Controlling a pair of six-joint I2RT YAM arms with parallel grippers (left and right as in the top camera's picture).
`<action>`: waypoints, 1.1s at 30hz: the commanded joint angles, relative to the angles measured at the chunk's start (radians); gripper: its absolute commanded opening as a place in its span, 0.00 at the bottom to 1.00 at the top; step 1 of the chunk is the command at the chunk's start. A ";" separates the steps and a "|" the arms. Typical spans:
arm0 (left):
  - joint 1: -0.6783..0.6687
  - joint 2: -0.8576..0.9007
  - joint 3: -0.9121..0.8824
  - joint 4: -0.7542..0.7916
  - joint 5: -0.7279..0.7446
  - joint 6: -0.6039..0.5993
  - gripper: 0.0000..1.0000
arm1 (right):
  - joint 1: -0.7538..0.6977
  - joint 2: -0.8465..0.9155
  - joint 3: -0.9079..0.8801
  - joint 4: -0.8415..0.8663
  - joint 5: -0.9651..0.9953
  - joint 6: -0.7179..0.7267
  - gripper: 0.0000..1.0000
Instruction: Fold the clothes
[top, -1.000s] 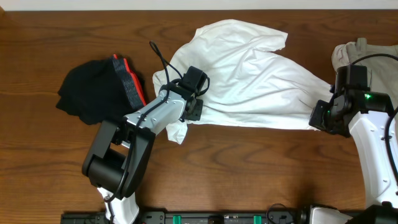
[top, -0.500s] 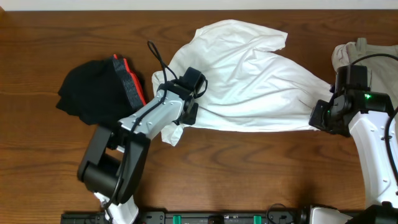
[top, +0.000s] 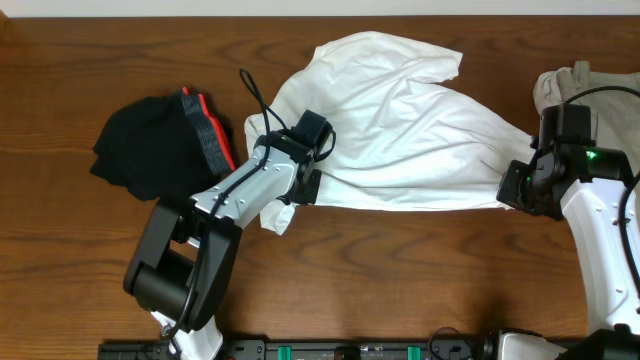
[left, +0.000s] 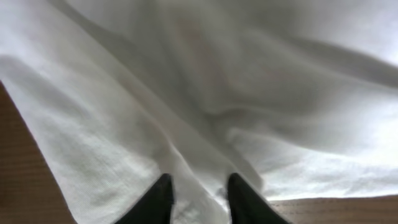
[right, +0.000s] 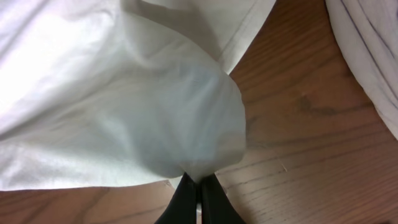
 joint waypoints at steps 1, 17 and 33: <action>-0.002 0.004 0.014 -0.017 -0.002 0.005 0.20 | -0.004 -0.010 0.003 0.000 0.007 -0.005 0.01; 0.010 -0.188 0.043 -0.141 -0.075 -0.047 0.13 | -0.004 -0.010 0.003 0.005 0.007 -0.004 0.01; -0.056 0.002 0.014 0.021 -0.024 -0.009 0.49 | -0.004 -0.010 0.003 0.013 0.007 -0.004 0.01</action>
